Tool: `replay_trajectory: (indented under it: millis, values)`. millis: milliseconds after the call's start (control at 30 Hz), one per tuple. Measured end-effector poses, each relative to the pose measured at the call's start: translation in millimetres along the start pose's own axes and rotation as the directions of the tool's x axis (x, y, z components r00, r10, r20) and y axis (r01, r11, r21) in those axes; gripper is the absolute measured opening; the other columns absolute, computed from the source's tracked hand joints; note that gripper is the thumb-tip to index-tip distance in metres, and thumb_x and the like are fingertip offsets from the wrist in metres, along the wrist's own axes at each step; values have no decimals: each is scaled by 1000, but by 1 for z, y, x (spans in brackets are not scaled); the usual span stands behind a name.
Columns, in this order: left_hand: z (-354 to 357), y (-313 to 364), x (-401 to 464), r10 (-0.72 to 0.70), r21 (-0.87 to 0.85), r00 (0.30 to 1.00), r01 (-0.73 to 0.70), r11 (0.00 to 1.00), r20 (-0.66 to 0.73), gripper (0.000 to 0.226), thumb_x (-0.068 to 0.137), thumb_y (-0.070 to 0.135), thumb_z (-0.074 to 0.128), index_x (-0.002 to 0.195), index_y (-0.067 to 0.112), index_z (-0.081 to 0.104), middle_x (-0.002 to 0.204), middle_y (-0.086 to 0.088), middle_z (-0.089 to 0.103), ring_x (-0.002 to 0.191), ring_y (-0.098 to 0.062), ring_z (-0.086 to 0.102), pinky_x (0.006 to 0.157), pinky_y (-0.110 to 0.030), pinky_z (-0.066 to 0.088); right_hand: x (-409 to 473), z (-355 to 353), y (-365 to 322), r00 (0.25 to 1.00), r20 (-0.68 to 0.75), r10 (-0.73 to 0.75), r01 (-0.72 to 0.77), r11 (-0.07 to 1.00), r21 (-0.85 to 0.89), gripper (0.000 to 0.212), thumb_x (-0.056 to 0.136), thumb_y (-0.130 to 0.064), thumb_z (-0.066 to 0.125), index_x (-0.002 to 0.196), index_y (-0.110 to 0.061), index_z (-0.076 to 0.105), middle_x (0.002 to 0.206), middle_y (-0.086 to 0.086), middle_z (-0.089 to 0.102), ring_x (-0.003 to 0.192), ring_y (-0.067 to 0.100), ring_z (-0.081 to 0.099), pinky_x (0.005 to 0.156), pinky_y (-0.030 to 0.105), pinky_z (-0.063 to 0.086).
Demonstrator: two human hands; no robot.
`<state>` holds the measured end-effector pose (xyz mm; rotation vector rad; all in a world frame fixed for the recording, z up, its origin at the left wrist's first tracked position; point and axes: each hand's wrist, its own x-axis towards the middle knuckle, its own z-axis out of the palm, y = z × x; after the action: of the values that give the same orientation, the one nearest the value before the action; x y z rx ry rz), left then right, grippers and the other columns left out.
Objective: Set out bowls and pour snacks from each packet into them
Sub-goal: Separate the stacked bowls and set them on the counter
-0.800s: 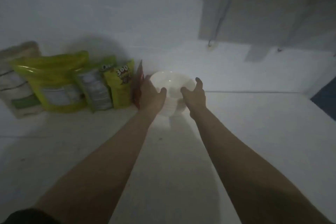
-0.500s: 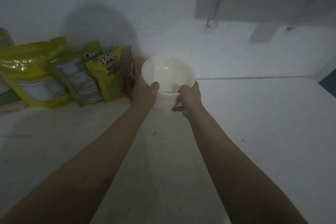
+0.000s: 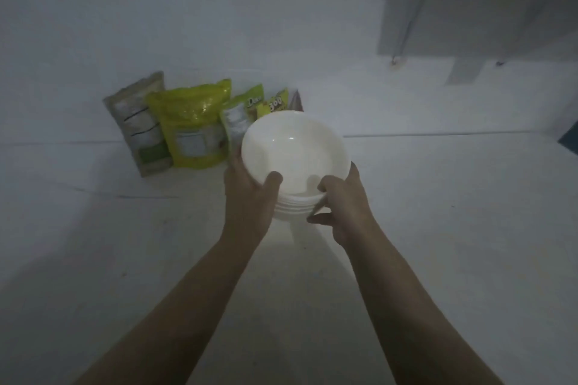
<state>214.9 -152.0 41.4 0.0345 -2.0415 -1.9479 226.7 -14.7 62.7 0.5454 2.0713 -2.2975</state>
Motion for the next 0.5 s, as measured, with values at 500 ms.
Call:
replay_trajectory:
  millis: [500]
  values:
    - [-357,-5,-65,-319,-210,929,280,937,-186,58,68,37,57,121,15,61,125,-11,64,117,-29,58,106,-48,41,-181,250,89,932,346,104,-56,988,-144,57,81,-2,44,129,-34,41,106,-2,55,92,29,59,65,44,56]
